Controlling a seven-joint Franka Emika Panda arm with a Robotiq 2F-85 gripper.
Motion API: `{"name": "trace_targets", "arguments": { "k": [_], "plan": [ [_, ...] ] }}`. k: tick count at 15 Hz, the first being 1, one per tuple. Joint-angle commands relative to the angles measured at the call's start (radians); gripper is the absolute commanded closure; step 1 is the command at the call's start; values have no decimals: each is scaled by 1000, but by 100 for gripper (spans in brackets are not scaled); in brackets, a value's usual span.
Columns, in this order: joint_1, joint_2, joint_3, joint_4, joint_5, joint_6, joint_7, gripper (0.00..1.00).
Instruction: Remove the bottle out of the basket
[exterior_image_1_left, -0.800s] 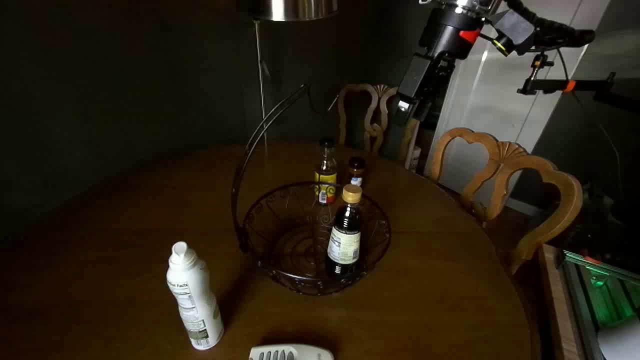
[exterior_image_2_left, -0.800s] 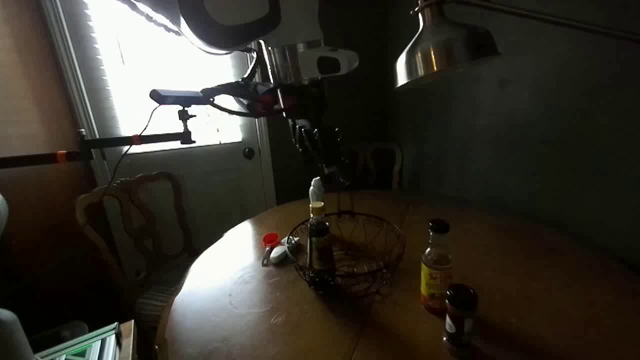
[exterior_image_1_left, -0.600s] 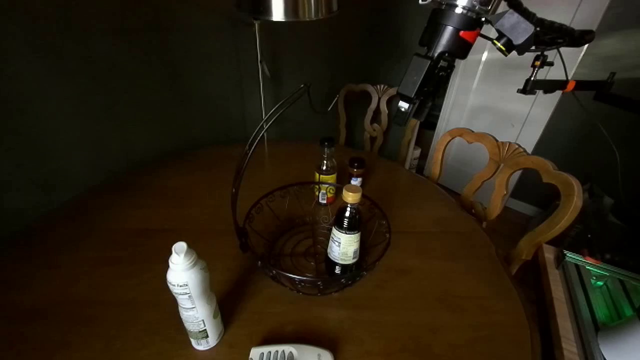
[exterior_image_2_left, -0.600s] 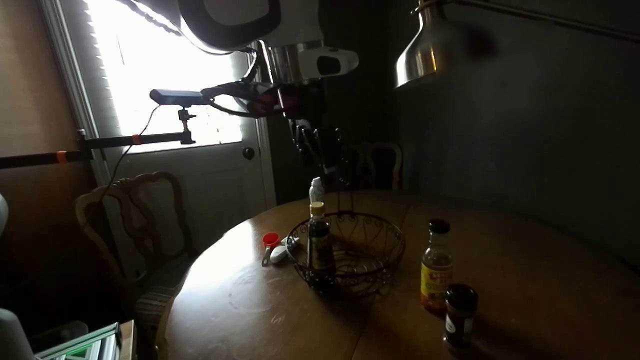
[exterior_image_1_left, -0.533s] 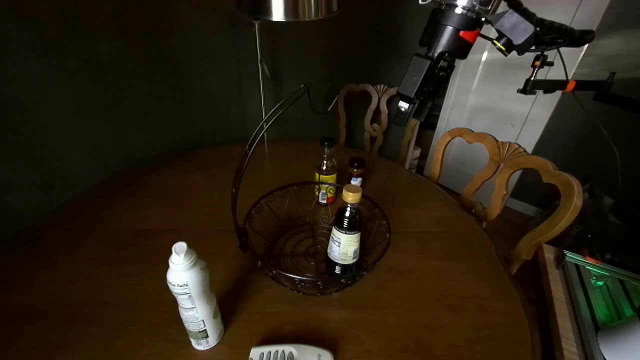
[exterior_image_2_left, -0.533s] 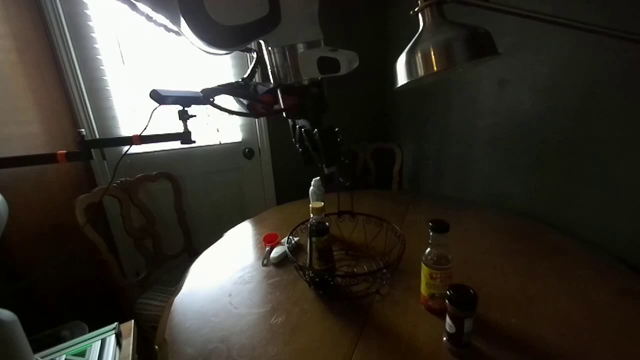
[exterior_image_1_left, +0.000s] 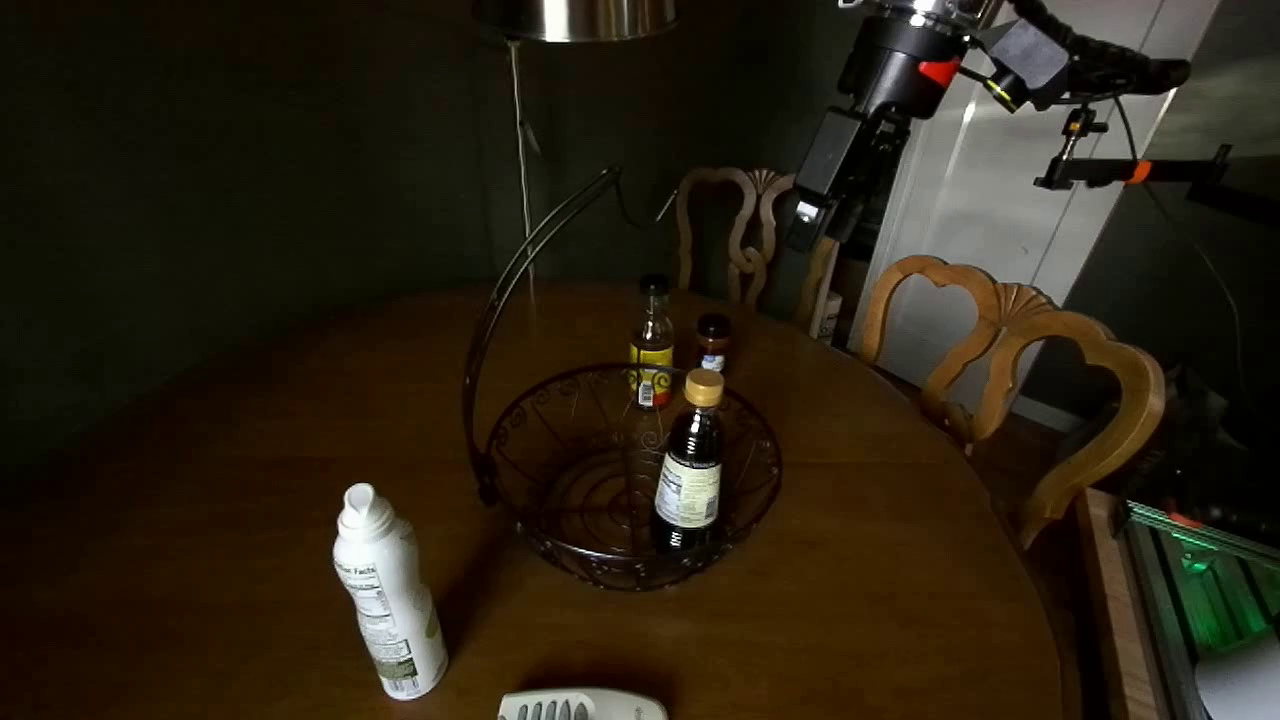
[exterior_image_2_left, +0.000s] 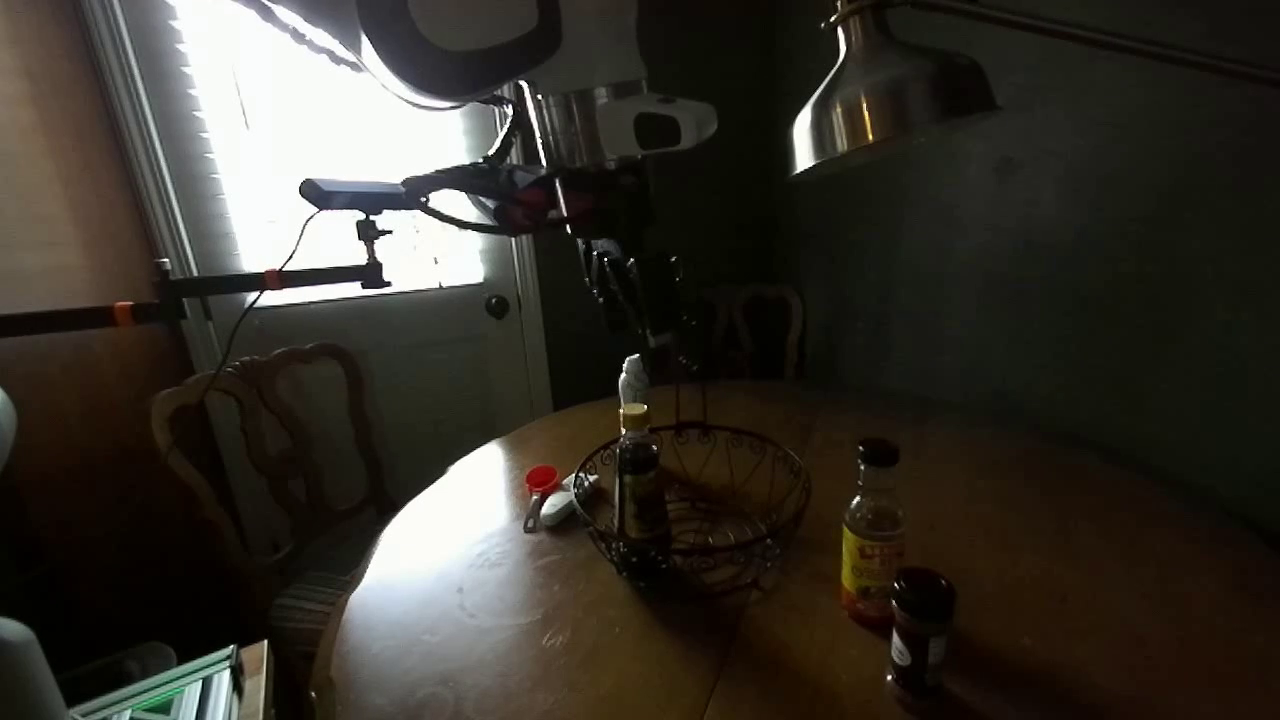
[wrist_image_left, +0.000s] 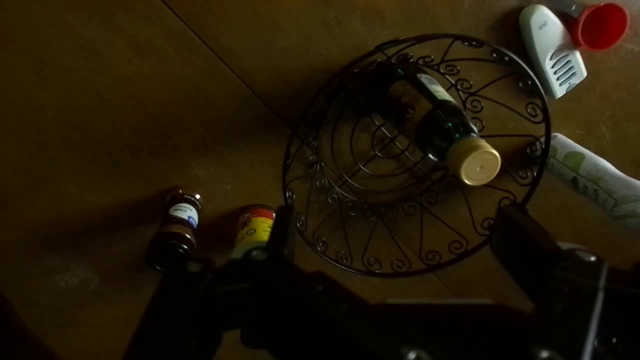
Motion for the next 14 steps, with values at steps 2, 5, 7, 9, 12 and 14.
{"name": "trace_targets", "arguments": {
  "k": [2, 5, 7, 9, 12, 14],
  "plan": [
    [-14, 16, 69, 13, -80, 16, 55, 0],
    [-8, 27, 148, 24, -174, 25, 108, 0],
    [3, 44, 189, 39, -227, 19, 124, 0],
    [18, 66, 214, 48, -258, 13, 119, 0],
    [39, 103, 223, 54, -270, 40, 90, 0],
    [53, 133, 213, 58, -268, 80, 57, 0]
  ]
}}
